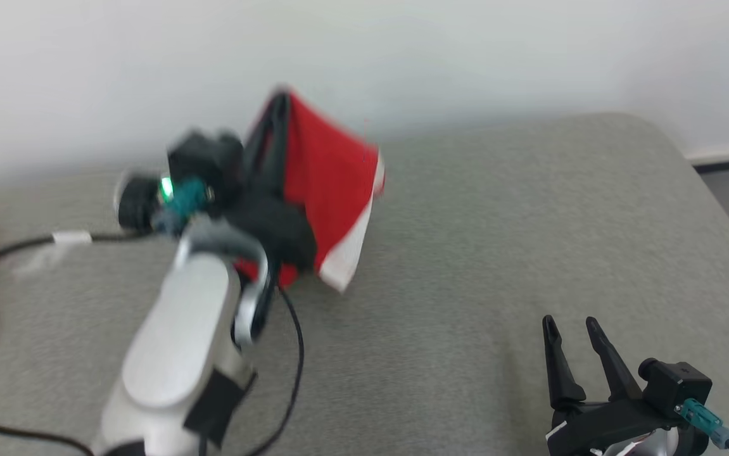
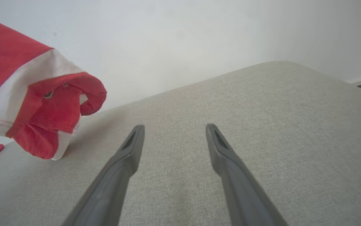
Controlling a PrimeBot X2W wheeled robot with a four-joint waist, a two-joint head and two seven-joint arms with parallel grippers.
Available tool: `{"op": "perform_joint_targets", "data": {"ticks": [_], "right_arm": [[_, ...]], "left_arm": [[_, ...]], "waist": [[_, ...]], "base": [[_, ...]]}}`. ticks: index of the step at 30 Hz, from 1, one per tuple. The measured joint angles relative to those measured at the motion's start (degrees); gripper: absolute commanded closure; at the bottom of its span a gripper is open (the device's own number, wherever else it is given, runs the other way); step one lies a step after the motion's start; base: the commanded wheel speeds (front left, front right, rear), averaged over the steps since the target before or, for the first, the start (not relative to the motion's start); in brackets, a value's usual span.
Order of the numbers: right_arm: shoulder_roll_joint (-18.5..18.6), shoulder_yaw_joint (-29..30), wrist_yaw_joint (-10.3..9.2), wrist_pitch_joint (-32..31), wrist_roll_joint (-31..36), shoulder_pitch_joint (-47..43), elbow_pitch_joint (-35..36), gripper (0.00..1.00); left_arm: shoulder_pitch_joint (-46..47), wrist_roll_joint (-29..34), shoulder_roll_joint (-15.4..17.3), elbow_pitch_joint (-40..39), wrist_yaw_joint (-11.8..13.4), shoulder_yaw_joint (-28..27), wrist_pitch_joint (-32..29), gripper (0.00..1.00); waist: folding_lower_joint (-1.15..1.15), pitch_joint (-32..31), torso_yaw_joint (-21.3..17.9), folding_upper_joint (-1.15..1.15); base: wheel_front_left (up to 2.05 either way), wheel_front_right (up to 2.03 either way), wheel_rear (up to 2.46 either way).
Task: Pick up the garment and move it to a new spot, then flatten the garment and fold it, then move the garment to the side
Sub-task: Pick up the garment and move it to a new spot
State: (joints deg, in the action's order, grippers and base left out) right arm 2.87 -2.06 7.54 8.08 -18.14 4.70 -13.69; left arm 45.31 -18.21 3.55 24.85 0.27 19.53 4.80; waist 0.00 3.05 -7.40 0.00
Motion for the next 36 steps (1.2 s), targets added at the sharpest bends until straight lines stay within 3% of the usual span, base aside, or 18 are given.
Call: {"op": "perform_joint_targets", "data": {"ticks": [6, 7, 8, 14, 20, 28, 36], "right_arm": [[0.0, -1.19, 0.0, 0.6, -0.66, 0.36, -0.36, 0.0], [-0.01, -1.3, 0.0, 0.69, -0.81, 0.51, -0.55, 0.0], [0.0, -1.36, 0.0, 0.81, -0.93, 0.61, -0.69, 0.0], [-0.01, -1.35, 0.0, 1.03, -0.98, 0.66, -1.59, 0.0], [-0.04, -0.31, 0.0, 1.02, -0.33, 0.22, -1.4, 0.0], [0.01, 0.51, 0.0, 2.09, 1.27, -0.27, -0.54, 0.0], [-0.05, 0.48, 0.0, 5.61, 4.69, -1.47, 0.85, 0.0]], "left_arm": [[-8.95, -1.8, -0.16, 1.79, 0.31, 2.2, -0.44, 1.0], [-9.91, -1.96, -0.22, 2.77, 0.41, 2.31, -0.31, 0.44], [-10.74, -2.04, -0.24, 4.16, 0.7, 2.37, -0.27, 0.0], [-15.39, -4.21, -0.26, 8.83, 1.32, 1.33, 0.67, 0.0], [-20.99, -6.3, 0.66, 6.76, 0.74, -0.02, 5.23, 0.0], [-30.09, -6.01, 2.88, -3.2, -1.0, -2.31, 10.04, 0.0], [-43.49, -2.7, 1.3, -17.75, -2.4, -13.43, 10.24, 0.0]], "waist": [[0.0, 1.51, -4.27, 0.0], [0.0, 1.79, -4.83, 0.0], [0.0, 2.06, -5.3, 0.0], [0.01, 3.08, -6.35, 0.01], [0.0, 2.63, -4.29, 0.0], [0.0, 1.77, 0.15, 0.01], [0.0, -0.43, 3.88, 0.0]], "base": [[0.0, 0.0, 0.0], [0.0, 0.0, 0.0], [0.0, 0.0, 0.0], [0.0, 0.0, 0.0], [0.0, 0.0, 0.0], [0.0, 0.0, 0.0], [0.0, 0.0, 0.0]]}}
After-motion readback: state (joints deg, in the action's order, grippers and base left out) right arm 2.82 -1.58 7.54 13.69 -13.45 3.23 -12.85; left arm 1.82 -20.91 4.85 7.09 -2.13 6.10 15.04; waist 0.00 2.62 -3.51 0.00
